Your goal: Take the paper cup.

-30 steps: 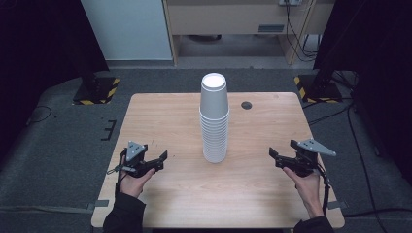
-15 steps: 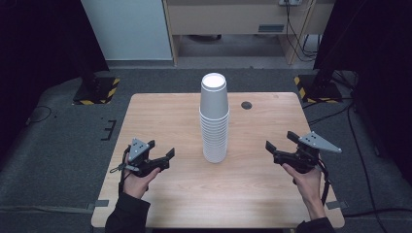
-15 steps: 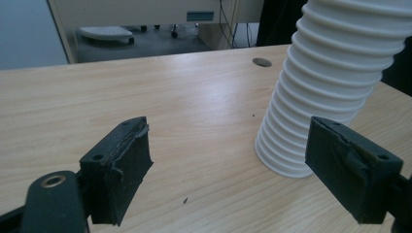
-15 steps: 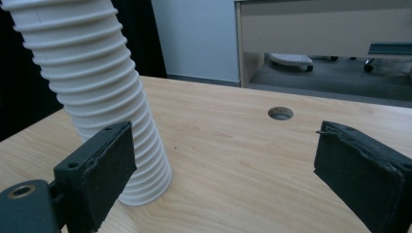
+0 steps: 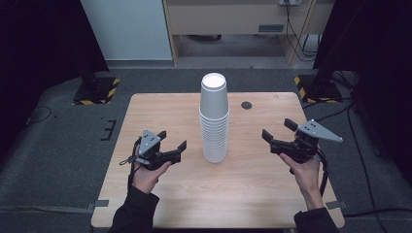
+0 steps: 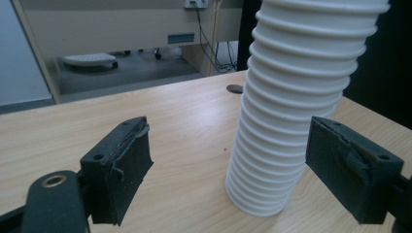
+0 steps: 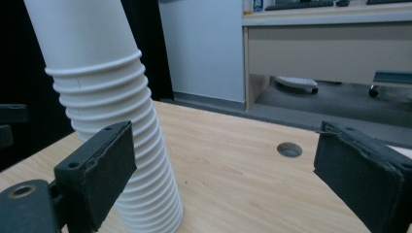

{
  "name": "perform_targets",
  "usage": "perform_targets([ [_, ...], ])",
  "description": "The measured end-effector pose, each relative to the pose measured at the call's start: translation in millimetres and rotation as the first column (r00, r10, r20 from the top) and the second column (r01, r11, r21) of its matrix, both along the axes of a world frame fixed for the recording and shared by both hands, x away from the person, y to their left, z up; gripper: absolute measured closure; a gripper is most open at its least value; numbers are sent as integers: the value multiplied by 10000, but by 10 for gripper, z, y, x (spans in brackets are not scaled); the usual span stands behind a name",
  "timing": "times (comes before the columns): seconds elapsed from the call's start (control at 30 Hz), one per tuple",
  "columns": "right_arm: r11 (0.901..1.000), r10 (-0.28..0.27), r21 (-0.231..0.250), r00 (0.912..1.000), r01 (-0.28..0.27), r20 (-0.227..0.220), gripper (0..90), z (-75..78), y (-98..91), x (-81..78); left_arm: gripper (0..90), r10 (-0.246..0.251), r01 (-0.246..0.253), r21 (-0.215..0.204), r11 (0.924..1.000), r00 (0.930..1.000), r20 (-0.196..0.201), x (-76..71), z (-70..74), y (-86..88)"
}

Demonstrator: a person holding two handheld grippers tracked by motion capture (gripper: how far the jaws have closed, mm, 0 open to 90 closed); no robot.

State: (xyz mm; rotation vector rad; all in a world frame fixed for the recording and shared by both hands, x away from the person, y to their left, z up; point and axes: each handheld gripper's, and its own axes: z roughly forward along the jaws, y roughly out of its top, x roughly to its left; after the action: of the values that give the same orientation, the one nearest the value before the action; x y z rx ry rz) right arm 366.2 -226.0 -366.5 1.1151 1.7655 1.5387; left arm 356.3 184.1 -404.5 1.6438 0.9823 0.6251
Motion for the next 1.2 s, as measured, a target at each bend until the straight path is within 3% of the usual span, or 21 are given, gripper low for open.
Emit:
perform_targets([
  [0.37, 9993, 266, 276, 9995, -271, 190, 83, 215, 130, 97, 152, -600, 606, -149, 9981, 9975, 374, 81, 191, -292],
  [0.53, 9983, 348, 460, 9990, -361, 286, 85, 291, 188, 149, 150, -741, 754, -253, 9968, 9961, 478, 143, 216, -373],
  [0.77, 9976, 575, 355, 9971, -594, 505, 87, 368, 326, 199, 152, -915, 939, -374, 9949, 9939, 620, 248, 245, -465],
  [1.2, 9901, 1211, 629, 9904, -1252, 660, 97, 485, 611, 313, 157, -1364, 1381, -248, 9901, 9889, 590, 407, 291, -628],
])
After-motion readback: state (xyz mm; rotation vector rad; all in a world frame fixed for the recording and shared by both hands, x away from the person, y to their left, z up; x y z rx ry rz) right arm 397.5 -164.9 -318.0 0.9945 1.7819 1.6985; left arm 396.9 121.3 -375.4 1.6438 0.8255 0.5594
